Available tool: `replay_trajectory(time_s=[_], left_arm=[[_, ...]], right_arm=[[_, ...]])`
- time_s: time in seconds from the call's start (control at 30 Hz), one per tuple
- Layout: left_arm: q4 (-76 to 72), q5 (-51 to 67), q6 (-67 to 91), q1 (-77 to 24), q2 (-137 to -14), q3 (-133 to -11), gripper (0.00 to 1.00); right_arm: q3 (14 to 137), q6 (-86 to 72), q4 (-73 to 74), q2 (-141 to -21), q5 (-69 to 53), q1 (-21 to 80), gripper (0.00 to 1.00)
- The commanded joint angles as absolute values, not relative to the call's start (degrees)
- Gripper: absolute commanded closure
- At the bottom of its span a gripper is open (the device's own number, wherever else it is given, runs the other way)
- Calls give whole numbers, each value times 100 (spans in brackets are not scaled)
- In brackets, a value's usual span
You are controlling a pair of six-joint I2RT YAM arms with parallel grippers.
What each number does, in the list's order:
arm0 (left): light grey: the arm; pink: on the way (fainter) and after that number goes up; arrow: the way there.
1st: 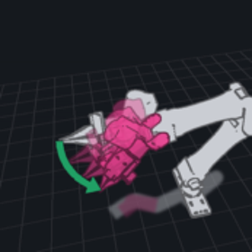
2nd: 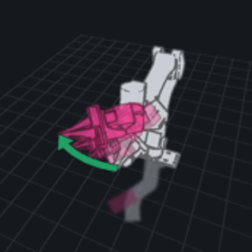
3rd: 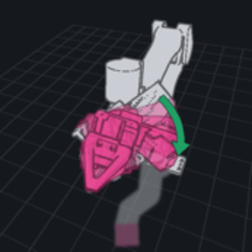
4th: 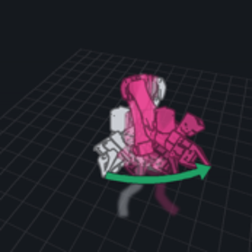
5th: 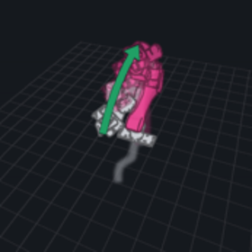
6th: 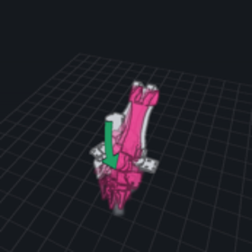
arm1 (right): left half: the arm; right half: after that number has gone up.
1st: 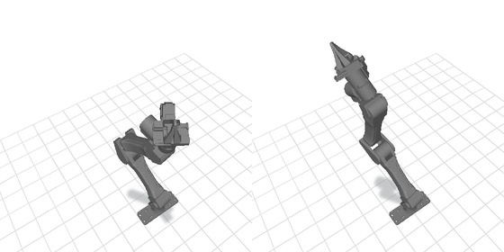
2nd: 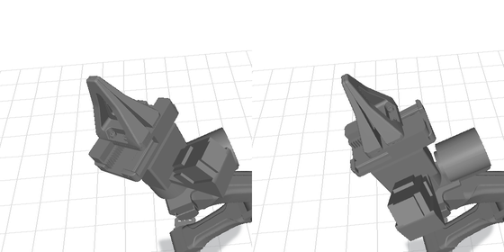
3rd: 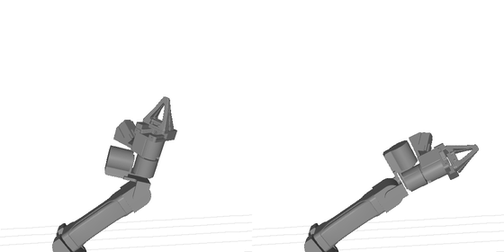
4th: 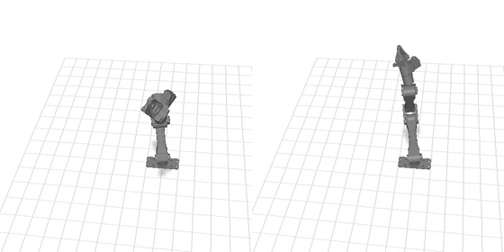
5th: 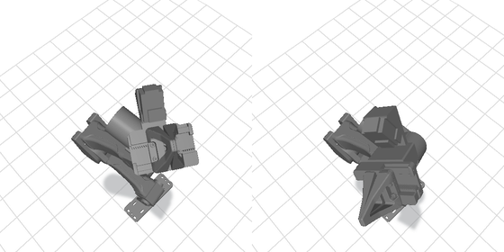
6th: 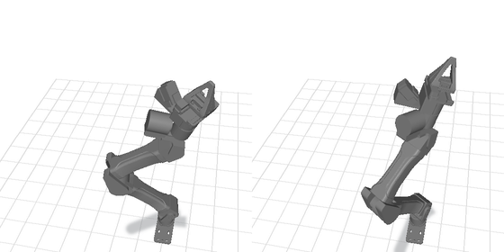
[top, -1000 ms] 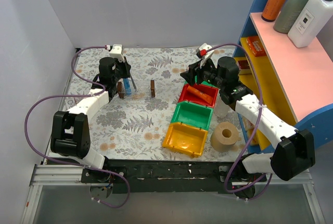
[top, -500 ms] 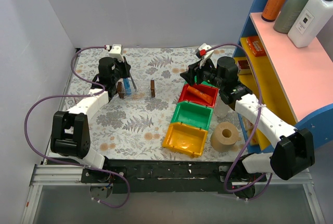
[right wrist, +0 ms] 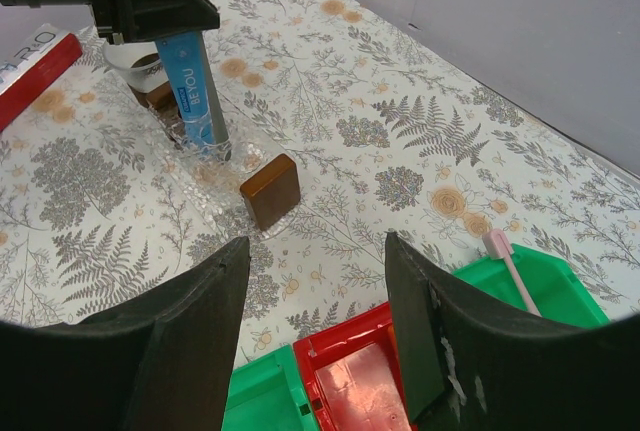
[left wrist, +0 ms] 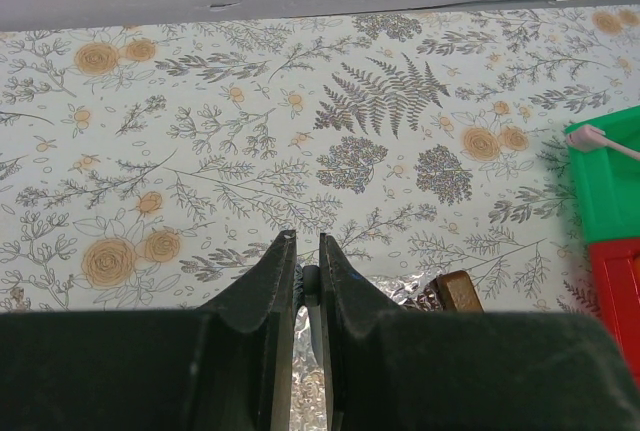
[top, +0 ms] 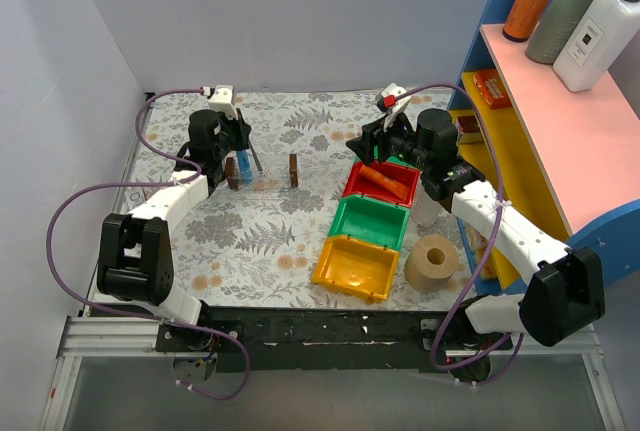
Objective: Prepare toiletry sets of a toothbrush and toothpaste on the tray
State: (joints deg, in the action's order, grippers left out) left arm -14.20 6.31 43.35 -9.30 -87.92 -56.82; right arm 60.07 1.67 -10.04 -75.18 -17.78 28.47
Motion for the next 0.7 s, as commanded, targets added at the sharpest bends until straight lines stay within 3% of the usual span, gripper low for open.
replay_trajectory(time_s=[0.0, 0.67], left_arm=[[-1521, 650, 4333, -853, -8815, -5669, 100], [-1599, 756, 4316, -765, -8895, -5608, 100]], right_arm=[[6117, 123, -1195, -7488, -1802, 2813, 36], [6117, 114, -1187, -7506, -1810, 2821, 36]])
